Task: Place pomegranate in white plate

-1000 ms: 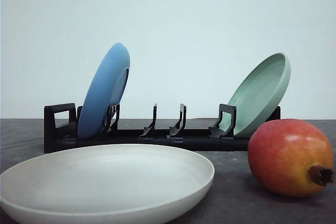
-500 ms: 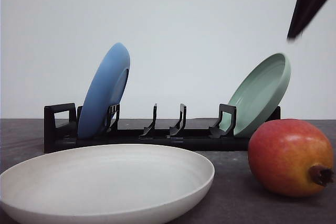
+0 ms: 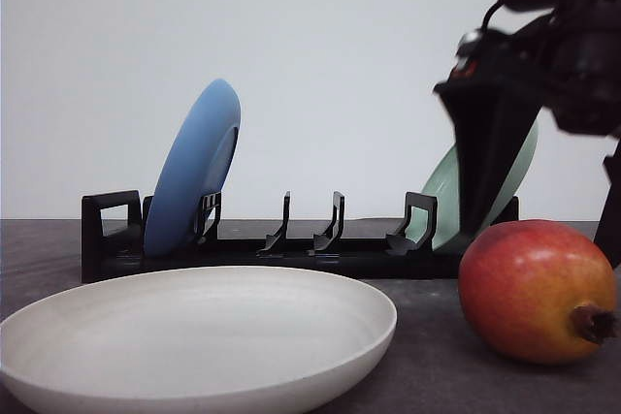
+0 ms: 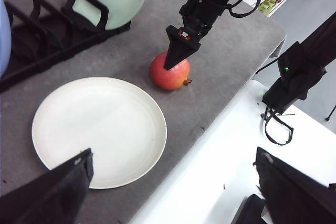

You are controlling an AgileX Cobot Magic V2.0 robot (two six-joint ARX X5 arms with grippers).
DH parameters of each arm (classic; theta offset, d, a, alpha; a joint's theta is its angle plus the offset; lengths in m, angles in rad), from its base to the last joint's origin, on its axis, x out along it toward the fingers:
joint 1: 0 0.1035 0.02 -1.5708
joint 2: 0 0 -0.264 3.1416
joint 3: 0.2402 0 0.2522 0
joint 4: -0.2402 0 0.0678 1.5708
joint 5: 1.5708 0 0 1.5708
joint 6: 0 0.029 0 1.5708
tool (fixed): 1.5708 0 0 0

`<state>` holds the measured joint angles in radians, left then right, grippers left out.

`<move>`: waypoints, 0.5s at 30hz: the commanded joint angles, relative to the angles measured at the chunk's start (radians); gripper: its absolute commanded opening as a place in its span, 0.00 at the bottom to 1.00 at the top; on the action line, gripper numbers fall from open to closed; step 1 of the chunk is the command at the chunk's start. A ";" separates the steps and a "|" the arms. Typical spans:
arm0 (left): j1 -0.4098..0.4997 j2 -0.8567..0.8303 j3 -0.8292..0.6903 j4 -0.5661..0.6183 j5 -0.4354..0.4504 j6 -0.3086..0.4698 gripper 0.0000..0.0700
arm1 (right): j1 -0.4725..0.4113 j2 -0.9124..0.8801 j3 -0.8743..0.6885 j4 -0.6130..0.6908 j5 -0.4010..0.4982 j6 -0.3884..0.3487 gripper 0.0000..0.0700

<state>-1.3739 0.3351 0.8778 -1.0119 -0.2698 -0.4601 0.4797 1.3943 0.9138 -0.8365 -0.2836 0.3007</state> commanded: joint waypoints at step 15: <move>-0.012 -0.012 -0.010 0.024 -0.002 -0.012 0.85 | 0.043 0.173 0.015 0.028 -0.004 0.020 0.56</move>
<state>-1.3739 0.3195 0.8616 -1.0025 -0.2703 -0.4794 0.5156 1.5509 0.9142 -0.8076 -0.2884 0.3154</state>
